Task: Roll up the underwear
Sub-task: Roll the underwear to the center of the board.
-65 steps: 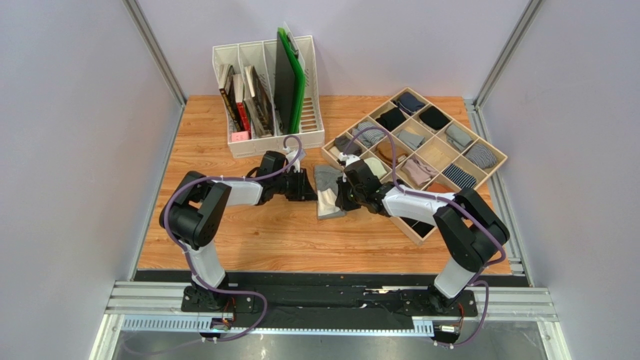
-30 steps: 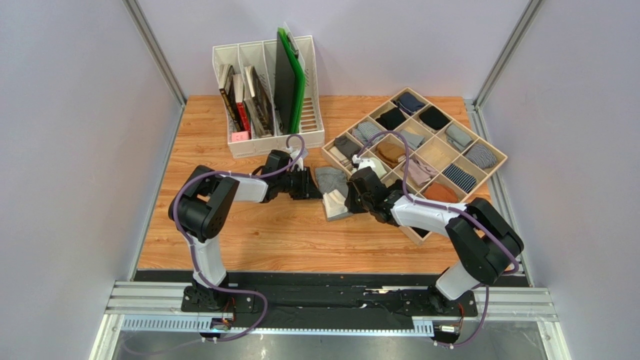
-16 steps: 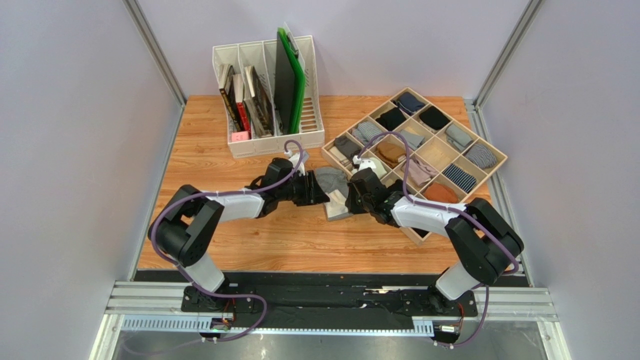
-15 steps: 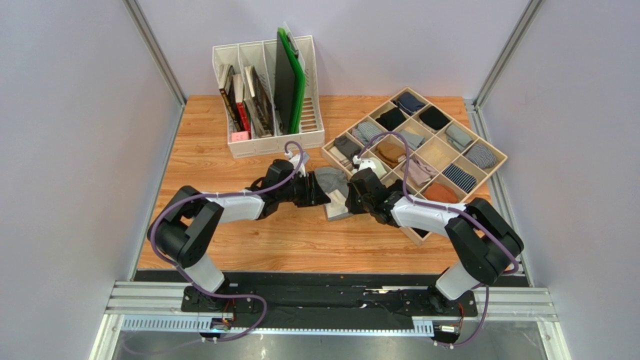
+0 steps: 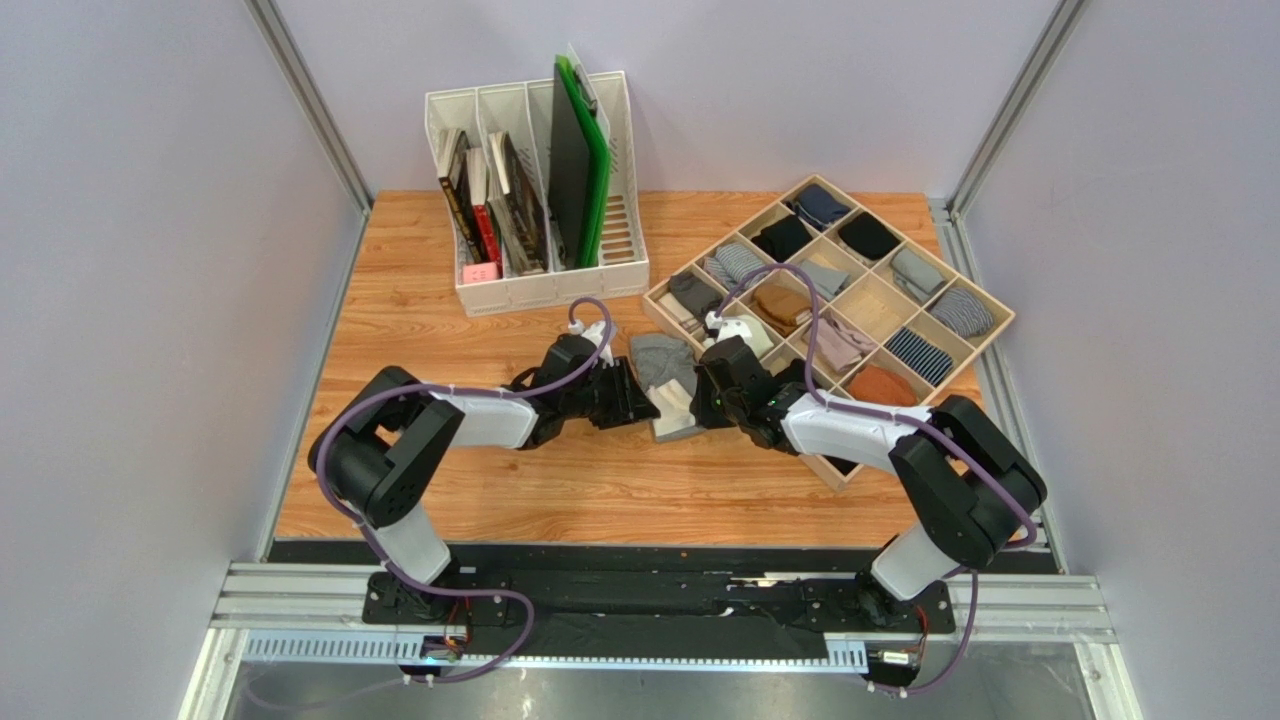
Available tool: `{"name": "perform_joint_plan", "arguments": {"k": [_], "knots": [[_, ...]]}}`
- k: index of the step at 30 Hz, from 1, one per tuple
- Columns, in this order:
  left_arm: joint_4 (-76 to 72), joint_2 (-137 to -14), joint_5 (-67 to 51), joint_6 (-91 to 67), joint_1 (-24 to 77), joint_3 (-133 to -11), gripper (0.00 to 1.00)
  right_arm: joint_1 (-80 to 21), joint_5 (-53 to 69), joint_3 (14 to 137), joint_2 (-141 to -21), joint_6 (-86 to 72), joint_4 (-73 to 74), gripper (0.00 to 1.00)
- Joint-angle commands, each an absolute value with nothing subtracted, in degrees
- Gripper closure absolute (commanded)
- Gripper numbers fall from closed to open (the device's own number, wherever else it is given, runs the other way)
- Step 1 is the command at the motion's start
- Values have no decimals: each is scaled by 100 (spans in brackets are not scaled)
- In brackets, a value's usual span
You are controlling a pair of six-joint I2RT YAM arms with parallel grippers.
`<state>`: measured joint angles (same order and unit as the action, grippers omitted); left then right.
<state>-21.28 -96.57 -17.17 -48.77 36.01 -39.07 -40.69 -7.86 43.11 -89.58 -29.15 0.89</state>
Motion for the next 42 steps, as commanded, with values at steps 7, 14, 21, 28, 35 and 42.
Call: {"name": "perform_joint_plan", "arguments": {"k": [7,14,21,28,35,42], "knots": [[-2153,-9940,-1283,-4931,3604,-4060,66,-4104,-695,4386,-8877,-2971,-185,99],[-2162,-10213,-1389,-4790,3612,-4184,73,-4113,-510,4605,-8702,-2514,-61,66],[-2162,-10257,-1467,-4764,3604,-4219,76,-4087,-352,5000,-8841,-1996,-150,62],[-2145,-10292,-1538,-4755,3604,-4219,76,-4008,-177,5413,-9412,-1723,-114,58],[-2145,-10283,-1573,-4781,3621,-4219,77,-4008,-97,5493,-9721,-1688,-53,58],[-2127,-10283,-1582,-4772,3612,-4219,77,-3999,-281,5432,-9826,-1617,-70,58]]}}
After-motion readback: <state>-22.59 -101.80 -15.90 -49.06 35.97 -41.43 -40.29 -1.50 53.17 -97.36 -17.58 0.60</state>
